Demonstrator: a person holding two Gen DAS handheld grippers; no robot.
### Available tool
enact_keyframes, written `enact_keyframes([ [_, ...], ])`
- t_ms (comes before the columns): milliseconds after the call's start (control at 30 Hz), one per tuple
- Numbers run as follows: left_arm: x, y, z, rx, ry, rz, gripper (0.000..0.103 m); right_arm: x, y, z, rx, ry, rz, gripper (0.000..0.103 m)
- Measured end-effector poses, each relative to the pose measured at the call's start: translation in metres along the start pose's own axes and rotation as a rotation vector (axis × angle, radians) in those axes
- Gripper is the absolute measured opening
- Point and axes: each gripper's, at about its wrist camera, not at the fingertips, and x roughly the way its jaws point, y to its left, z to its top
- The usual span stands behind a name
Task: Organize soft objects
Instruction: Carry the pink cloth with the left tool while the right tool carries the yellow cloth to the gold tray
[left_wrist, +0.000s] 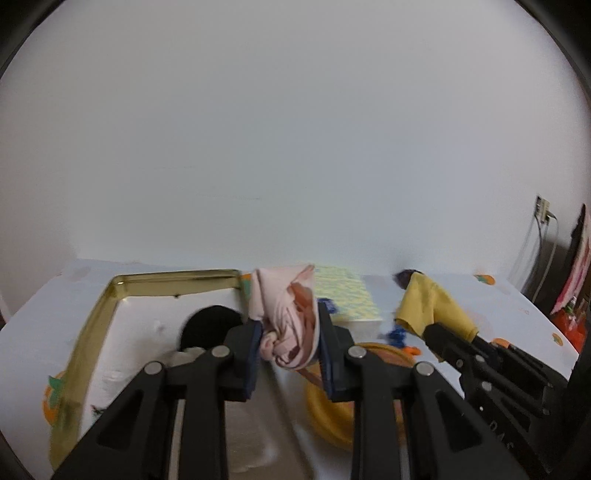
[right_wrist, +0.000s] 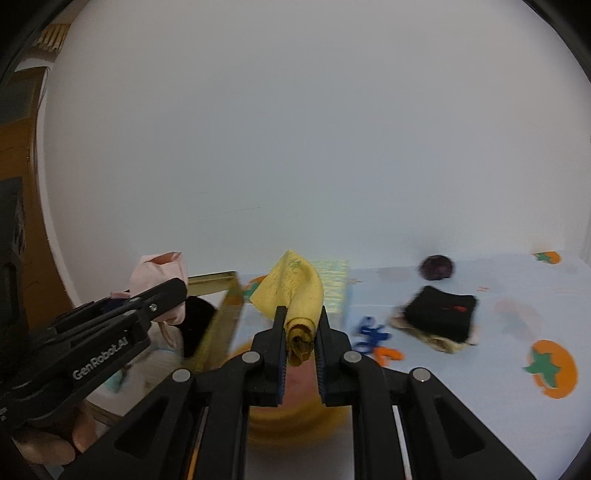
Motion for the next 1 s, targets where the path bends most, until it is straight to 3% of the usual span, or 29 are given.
enact_keyframes([
  [367, 0.012, 0.057, 0.011, -0.049, 0.046, 0.128, 0.025, 0.044, 0.051, 0.01, -0.011, 0.025, 0.083, 0.015],
  [533, 0.027, 0.088, 0.015, -0.091, 0.104, 0.203, 0.025, 0.072, 0.071, 0.019, 0.01, 0.064, 0.114, 0.015],
  [700, 0.051, 0.106, 0.016, -0.071, 0.197, 0.276, 0.025, 0.116, 0.086, 0.034, 0.044, 0.135, 0.141, 0.015],
  [1000, 0.067, 0.137, 0.012, -0.148, 0.32, 0.303, 0.027, 0.177, 0.108, 0.051, 0.038, 0.298, 0.171, 0.015],
])
